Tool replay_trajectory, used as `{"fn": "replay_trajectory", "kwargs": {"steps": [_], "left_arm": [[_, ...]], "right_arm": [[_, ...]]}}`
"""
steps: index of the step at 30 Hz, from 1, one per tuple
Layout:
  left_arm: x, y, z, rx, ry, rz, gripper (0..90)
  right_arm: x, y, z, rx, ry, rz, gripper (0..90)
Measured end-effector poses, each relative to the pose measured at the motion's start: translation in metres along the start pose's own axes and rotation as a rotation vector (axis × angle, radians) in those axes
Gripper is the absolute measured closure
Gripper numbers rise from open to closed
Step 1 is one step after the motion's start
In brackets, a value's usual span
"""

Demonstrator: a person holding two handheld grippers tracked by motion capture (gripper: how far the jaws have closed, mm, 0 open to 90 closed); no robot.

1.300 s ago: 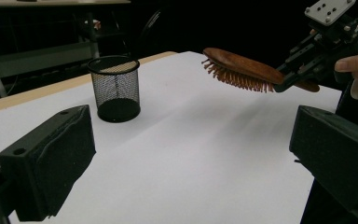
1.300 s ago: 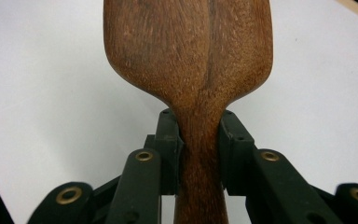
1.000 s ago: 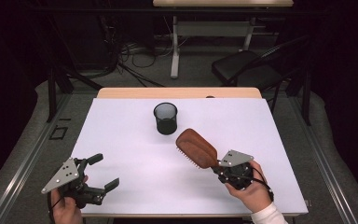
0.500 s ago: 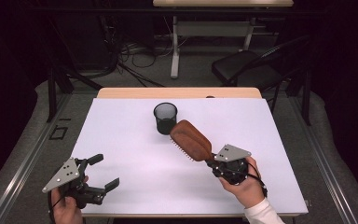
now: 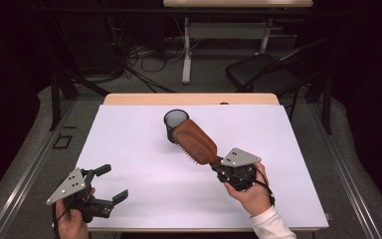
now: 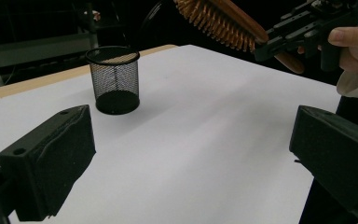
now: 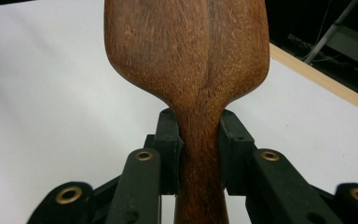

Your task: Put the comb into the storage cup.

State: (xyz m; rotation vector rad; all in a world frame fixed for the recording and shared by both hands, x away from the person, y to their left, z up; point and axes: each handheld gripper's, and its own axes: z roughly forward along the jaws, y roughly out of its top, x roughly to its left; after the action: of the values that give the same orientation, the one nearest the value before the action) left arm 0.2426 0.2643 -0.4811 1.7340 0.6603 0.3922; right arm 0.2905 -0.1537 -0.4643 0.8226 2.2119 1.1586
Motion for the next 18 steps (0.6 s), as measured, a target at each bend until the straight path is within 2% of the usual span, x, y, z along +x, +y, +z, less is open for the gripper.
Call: {"fn": "replay_trajectory", "kwargs": {"steps": [9, 17, 18], "left_arm": [[0.001, -0.001, 0.002, 0.006, -0.009, -0.011, 0.2], [0.004, -0.003, 0.009, 0.024, -0.022, -0.048, 0.2], [0.004, -0.003, 0.010, 0.030, -0.011, -0.055, 0.2]], "right_arm": [[0.003, 0.001, 0.009, -0.023, -0.060, -0.018, 72.2], [0.006, -0.005, 0.013, -0.043, -0.083, -0.017, 72.2], [0.006, -0.006, 0.014, -0.047, -0.085, -0.016, 72.2]]}}
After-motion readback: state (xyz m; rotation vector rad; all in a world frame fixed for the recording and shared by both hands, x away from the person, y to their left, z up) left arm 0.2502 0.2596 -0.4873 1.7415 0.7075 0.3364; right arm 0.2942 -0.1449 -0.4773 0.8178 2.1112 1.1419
